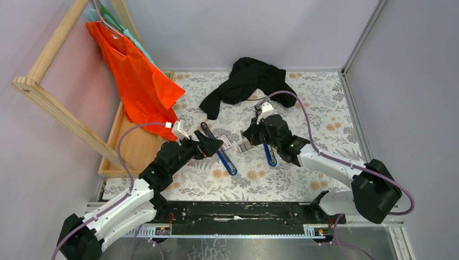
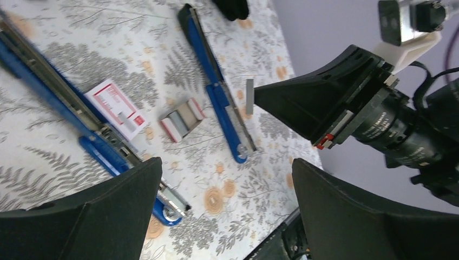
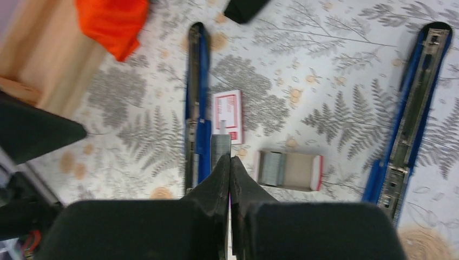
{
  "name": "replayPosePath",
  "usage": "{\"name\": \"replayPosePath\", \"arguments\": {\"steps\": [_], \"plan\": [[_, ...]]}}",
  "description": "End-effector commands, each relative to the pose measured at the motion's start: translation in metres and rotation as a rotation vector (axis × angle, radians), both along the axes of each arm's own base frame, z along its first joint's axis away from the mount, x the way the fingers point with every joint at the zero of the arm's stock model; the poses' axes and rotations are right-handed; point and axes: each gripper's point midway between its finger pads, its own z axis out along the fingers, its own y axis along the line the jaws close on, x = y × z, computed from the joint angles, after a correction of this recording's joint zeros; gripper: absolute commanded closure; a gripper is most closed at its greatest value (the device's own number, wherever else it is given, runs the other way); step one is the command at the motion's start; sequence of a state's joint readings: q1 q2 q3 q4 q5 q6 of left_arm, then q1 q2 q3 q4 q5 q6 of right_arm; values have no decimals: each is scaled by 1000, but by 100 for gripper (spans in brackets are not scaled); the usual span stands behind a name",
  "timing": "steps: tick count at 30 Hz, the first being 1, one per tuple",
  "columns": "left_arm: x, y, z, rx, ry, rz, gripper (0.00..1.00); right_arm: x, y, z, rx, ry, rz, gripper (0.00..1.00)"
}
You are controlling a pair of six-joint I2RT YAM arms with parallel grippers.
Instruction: Load the staples into the stapler
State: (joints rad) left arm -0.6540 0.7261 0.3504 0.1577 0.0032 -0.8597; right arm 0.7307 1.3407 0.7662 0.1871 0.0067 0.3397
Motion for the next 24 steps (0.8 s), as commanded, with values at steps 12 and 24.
{"name": "replayPosePath", "arguments": {"steps": [12, 24], "plan": [[-20, -34, 89, -292, -269, -221, 13, -38, 37, 132, 620, -258, 224, 100], [-30, -43, 116, -429, -316, -299, 25, -71, 47, 180, 814, -302, 412, 100]]}}
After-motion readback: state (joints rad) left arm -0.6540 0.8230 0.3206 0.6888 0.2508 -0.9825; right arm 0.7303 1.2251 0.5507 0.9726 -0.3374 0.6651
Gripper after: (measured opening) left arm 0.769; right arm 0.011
